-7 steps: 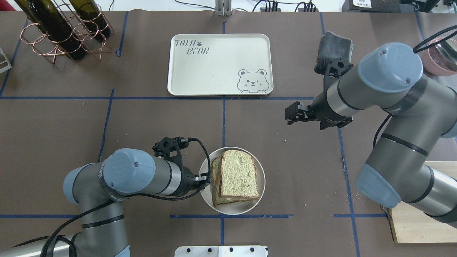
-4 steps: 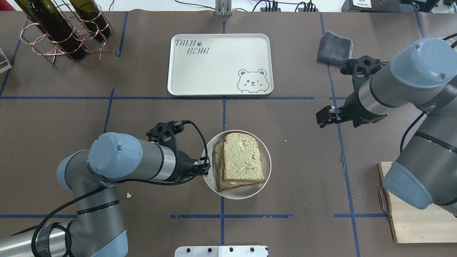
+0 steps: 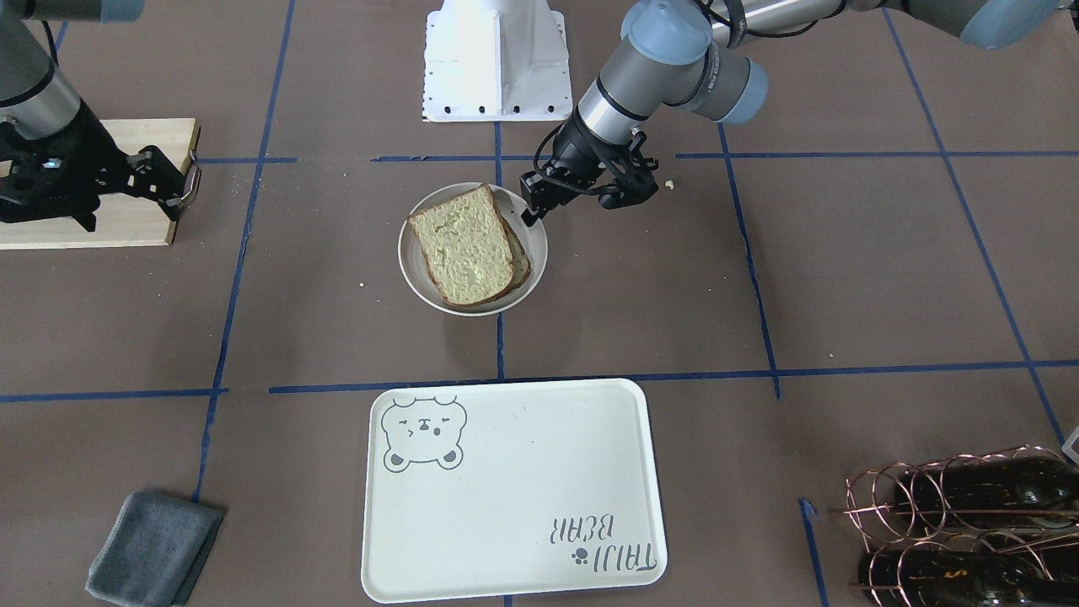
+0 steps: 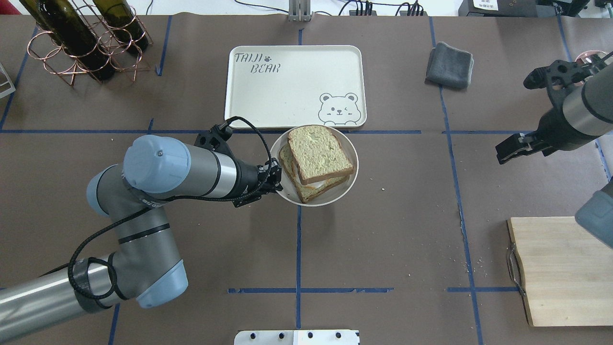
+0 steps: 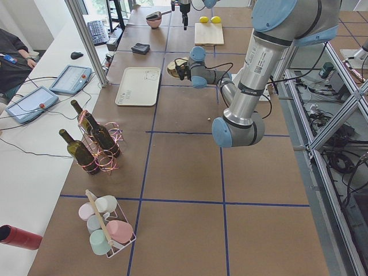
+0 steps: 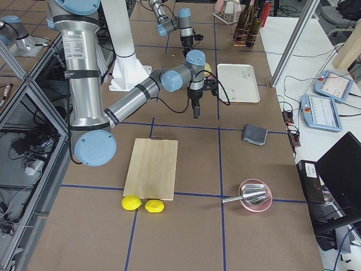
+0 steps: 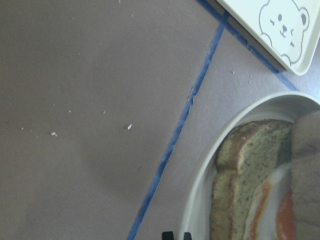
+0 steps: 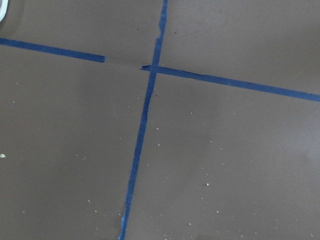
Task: Make sandwich and place on tray
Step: 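Grasp the plate rim with the left gripper and lift it toward the tray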
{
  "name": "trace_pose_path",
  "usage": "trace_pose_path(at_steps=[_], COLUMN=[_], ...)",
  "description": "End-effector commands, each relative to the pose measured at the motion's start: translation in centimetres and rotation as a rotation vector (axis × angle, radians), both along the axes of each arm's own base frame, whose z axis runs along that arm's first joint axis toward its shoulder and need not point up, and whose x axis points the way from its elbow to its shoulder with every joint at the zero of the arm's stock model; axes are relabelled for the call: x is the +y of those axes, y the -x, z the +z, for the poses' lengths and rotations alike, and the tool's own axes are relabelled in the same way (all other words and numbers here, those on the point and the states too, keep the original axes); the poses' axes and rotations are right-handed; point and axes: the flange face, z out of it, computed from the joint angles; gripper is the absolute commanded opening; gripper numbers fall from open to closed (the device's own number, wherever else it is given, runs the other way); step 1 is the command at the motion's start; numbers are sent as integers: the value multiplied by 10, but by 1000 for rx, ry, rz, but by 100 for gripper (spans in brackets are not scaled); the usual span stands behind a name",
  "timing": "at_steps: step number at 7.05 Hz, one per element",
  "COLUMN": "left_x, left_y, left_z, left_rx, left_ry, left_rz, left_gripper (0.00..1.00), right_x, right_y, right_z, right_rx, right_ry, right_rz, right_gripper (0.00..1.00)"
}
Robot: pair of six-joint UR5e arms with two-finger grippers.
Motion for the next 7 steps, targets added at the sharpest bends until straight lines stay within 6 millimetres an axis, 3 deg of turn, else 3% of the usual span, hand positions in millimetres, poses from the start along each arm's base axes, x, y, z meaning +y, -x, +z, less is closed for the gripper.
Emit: trace_pose_path(at_steps=[1,2,4,5,7], left_x=[-68,-91,-142,-165,-189], left_y=[-22,-25,-18,-26,-42], left_z=[7,14,8,12,22], left_rx=[-85,-103,-108,-135,-139], left_ry=[93,142,199,214,212], left_rz=[-84,-122,-242,-262,-294], left_gripper=[0,0,0,0,0], right_x=[-10,-19,-22,-25,-27], right_y=[-29,-42,-89,-99,-107], right_z=[30,43,77,83,87], right_rx=[8,-15,-40,-54,-59], right_ry=[20,37,30,41,50], right_rz=[-12,-19,-50,-44,-29], right_gripper=[100,100,100,100,100])
